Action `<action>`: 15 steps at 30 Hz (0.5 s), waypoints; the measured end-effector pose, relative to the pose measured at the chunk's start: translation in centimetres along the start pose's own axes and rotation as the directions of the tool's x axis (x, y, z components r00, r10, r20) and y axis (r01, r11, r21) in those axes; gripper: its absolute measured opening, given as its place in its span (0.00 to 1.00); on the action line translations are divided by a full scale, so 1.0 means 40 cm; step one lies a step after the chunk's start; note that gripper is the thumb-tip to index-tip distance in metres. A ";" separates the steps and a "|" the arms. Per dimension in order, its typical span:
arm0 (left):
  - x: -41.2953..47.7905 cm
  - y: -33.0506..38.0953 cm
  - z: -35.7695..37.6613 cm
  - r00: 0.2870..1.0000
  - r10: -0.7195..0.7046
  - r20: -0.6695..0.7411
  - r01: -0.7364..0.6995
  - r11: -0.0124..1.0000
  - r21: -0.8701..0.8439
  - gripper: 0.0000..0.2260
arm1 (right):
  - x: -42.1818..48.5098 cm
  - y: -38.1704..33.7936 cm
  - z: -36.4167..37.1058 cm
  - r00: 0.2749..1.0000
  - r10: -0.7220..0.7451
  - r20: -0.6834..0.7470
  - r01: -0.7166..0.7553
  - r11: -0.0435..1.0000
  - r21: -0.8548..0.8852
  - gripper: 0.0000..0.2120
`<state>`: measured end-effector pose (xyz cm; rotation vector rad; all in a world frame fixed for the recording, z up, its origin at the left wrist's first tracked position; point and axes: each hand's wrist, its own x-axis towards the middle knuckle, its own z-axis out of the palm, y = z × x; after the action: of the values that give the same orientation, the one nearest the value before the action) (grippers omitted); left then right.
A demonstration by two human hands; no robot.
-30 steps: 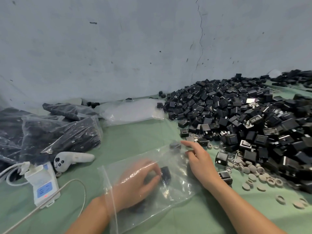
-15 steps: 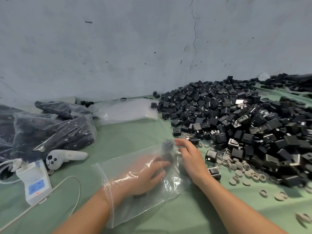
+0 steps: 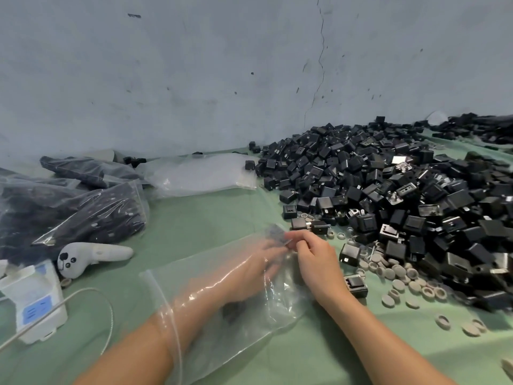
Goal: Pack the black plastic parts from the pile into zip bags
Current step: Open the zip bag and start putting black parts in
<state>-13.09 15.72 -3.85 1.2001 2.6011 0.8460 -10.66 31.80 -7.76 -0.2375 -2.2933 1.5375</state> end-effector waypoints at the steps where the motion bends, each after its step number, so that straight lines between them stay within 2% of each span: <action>1: -0.024 -0.002 -0.013 1.000 -0.001 0.002 0.001 1.000 -0.019 0.14 | 0.001 0.001 0.001 1.000 -0.006 0.000 0.006 0.999 -0.042 0.18; 2: -0.057 -0.010 -0.026 1.000 -0.012 -0.018 0.012 1.000 -0.007 0.15 | 0.003 0.002 0.003 1.000 -0.008 -0.003 0.008 0.997 -0.078 0.18; 5: -0.173 -0.040 -0.072 0.972 -0.029 -0.231 0.049 0.996 0.080 0.12 | 0.009 0.006 0.011 1.000 -0.007 -0.020 0.005 0.991 -0.131 0.17; 6: -0.206 -0.045 -0.085 0.972 -0.045 -0.230 0.074 0.990 0.119 0.12 | 0.010 0.008 0.014 1.000 -0.004 -0.023 0.001 0.990 -0.138 0.17; 9: -0.251 -0.053 -0.096 0.992 -0.075 -0.097 0.097 0.964 0.248 0.21 | 0.011 0.011 0.017 1.000 0.009 -0.026 -0.014 0.987 -0.163 0.17; 10: -0.252 -0.051 -0.096 0.995 -0.063 -0.079 0.083 0.958 0.274 0.21 | 0.012 0.010 0.017 0.999 0.014 -0.030 -0.019 0.986 -0.164 0.17; 13: -0.232 -0.029 -0.092 0.993 0.009 -0.114 0.029 0.944 0.329 0.14 | 0.011 0.006 0.018 0.999 0.019 -0.041 -0.025 0.986 -0.162 0.17; 15: -0.209 -0.010 -0.078 0.988 -0.050 -0.148 0.091 0.952 0.291 0.10 | 0.010 0.004 0.018 0.999 0.024 -0.045 -0.031 0.987 -0.160 0.17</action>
<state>-8.90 7.99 -2.24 1.1424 2.9485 0.5565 -11.33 31.37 -8.08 -0.3421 -2.3911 1.3477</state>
